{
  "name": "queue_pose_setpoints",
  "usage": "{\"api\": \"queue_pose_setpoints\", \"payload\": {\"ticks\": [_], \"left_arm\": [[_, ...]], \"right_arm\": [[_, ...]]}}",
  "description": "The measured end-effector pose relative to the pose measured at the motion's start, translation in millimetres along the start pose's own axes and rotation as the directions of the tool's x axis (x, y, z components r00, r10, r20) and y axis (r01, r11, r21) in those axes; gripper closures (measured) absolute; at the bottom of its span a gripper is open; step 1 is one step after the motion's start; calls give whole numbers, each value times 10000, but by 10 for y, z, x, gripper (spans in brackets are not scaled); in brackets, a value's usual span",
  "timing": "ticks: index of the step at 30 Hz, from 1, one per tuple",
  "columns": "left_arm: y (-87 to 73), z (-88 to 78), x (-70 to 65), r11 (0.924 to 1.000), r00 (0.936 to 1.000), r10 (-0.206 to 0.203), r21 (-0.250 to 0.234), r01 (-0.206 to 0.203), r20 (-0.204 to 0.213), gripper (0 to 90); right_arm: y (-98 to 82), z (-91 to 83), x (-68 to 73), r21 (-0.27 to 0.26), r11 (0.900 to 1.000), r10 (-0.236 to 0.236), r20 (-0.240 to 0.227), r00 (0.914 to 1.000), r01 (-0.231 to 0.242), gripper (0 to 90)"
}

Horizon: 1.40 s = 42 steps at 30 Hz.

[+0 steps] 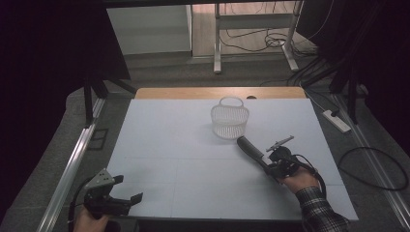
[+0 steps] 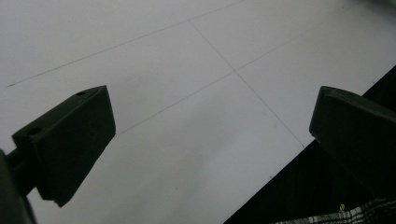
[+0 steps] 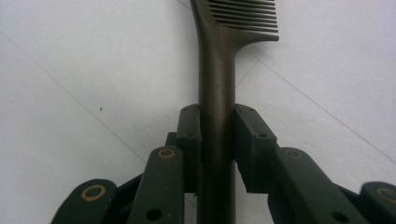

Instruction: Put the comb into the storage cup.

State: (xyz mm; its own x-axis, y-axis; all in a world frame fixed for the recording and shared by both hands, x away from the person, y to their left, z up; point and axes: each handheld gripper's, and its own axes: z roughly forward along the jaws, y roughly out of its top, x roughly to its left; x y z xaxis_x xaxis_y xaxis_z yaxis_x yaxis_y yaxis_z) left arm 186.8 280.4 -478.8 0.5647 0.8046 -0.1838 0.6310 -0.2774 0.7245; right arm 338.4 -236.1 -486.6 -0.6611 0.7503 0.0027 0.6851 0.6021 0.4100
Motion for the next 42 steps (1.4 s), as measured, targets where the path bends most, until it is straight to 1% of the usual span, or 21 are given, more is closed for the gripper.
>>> {"api": "queue_pose_setpoints", "payload": {"ticks": [6,9,12,14,16,17,20,22,25,27,32,38,40,42], "left_arm": [[4,-1,-1,10000,10000,7,-9,-7,31,0],[8,2,-4,10000,10000,73,18,-73,50,0],[23,16,-17,9996,9996,291,23,-291,-14,0],[39,28,-23,9994,9994,350,-16,-350,73,0],[55,41,-26,9992,9989,382,-158,-377,274,0],[55,41,-26,9992,9989,382,-158,-377,274,0],[94,65,-36,9986,9973,470,-288,-454,571,0],[114,80,-43,9983,9964,525,-279,-508,658,1],[140,105,-55,9979,9960,601,-282,-583,659,1],[163,125,-62,9972,9953,710,-290,-692,666,0],[226,181,-74,9966,9936,737,-423,-702,860,0],[333,229,-89,9960,9923,684,-643,-620,1028,0],[369,249,-95,9957,9910,740,-633,-672,1114,0],[419,281,-110,9949,9901,921,-510,-871,1058,0]], "right_arm": [[-12,-81,36,-419,9988,-241,85,9997,244,732],[-14,-103,47,-511,9983,-292,68,9996,295,731],[-29,-143,58,-687,9970,-349,125,9993,357,732],[-42,-173,60,-814,9959,-382,124,9992,390,732],[-52,-195,64,-920,9950,-374,144,9992,386,732],[-59,-206,68,-982,9944,-372,163,9992,386,732],[-83,-244,69,-1139,9926,-409,205,9990,430,732],[-94,-270,71,-1267,9909,-423,237,9988,449,732],[-102,-295,76,-1341,9899,-427,251,9988,457,732],[-115,-332,89,-1584,9860,-491,265,9984,527,732],[-130,-366,105,-1750,9825,-585,320,9978,632,731],[-147,-422,128,-2123,9738,-745,404,9964,814,731],[-152,-433,135,-2190,9721,-767,401,9963,836,732],[-156,-444,142,-2249,9706,-789,371,9962,853,732]]}}
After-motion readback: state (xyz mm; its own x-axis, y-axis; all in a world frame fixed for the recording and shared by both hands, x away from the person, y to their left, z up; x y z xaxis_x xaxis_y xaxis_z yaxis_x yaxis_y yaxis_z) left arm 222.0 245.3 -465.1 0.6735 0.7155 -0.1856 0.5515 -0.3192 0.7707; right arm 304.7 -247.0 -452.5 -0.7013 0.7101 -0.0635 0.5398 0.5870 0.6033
